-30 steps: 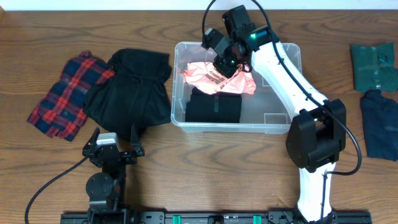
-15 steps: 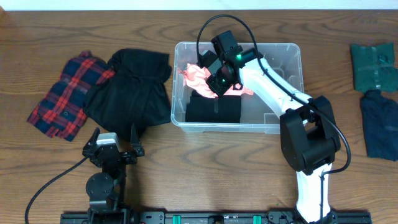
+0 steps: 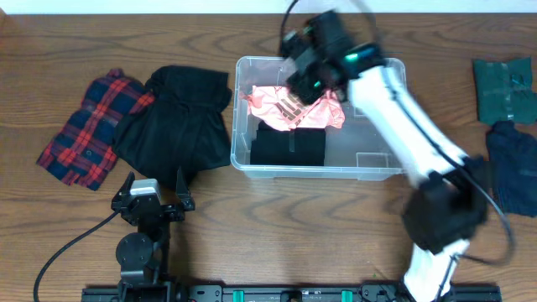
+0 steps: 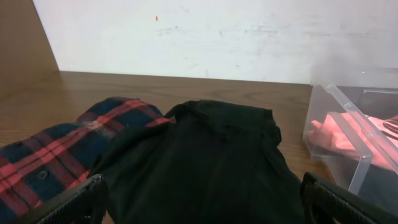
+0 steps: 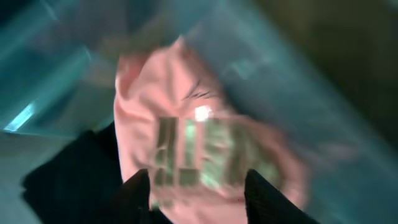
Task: Pack container
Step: 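Release the pink shirt and withdraw the right gripper, then move the right gripper to the dark navy garment and grasp it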
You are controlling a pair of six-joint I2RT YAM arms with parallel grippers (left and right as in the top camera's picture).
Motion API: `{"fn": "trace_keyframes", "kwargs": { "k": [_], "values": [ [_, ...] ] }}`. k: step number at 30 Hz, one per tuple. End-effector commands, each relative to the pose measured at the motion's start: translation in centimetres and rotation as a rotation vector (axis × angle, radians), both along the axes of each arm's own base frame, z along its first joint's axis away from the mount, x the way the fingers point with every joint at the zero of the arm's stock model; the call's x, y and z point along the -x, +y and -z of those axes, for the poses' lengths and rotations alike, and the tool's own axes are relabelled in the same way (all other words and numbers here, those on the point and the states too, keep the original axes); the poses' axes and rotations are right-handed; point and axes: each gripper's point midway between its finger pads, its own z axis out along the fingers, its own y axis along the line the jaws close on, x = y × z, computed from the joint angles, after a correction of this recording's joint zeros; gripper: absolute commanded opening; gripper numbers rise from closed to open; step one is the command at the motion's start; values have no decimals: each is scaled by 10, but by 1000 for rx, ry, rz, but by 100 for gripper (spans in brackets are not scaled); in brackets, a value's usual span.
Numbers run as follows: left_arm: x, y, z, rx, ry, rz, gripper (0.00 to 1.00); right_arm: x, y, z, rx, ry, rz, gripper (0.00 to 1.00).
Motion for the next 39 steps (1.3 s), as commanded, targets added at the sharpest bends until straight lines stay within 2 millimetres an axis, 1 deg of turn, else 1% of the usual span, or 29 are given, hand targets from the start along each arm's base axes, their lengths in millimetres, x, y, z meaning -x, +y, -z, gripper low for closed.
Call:
{"fn": "trace_keyframes", "kwargs": {
  "k": [1,2,3,4,7,9,10,14,16,17,19,21,23,25,26,27,31,36,39],
  "values": [
    [0,2,18,5,43,-10,98,-6,-50,-73,-63,-115,130,51],
    [0,2,18,5,43,-10,98,-6,-65,-80,-64,-119,166,51],
    [0,2,18,5,43,-10,98,-5,-87,-87,-59,-122,210,51],
    [0,2,18,5,44,-10,98,-4,-104,-92,-57,-121,246,51],
    [0,2,18,5,44,-10,98,-1,-163,-96,-45,-99,373,52],
    [0,2,18,5,43,-10,98,4,-204,-92,-32,-65,463,54],
    [0,2,18,5,43,-10,98,8,-228,-88,-24,-39,517,55],
    [0,2,18,5,44,-10,98,26,-305,-72,-7,43,701,58],
    [0,2,18,5,44,-10,98,33,-332,-67,-4,59,766,61],
    [0,2,18,5,43,-10,98,37,-350,-65,-3,65,809,64],
    [0,2,18,5,43,-10,98,46,-379,-61,-6,75,879,68],
    [0,2,18,5,44,-10,98,54,-400,-57,-8,83,932,70],
    [0,2,18,5,43,-10,98,62,-420,-52,-11,95,982,76],
    [0,2,18,5,44,-10,98,69,-436,-44,-14,117,1020,89],
    [0,2,18,5,44,-10,98,74,-446,-36,-17,139,1045,96],
    [0,2,18,5,43,-10,98,76,-451,-33,-19,149,1057,98],
    [0,2,18,5,44,-10,98,86,-469,-8,-29,212,1103,99],
    [0,2,18,5,44,-10,98,89,-478,30,-39,274,1121,99],
    [0,2,18,5,43,-10,98,93,-486,55,-40,297,1156,99]
  ]
}}
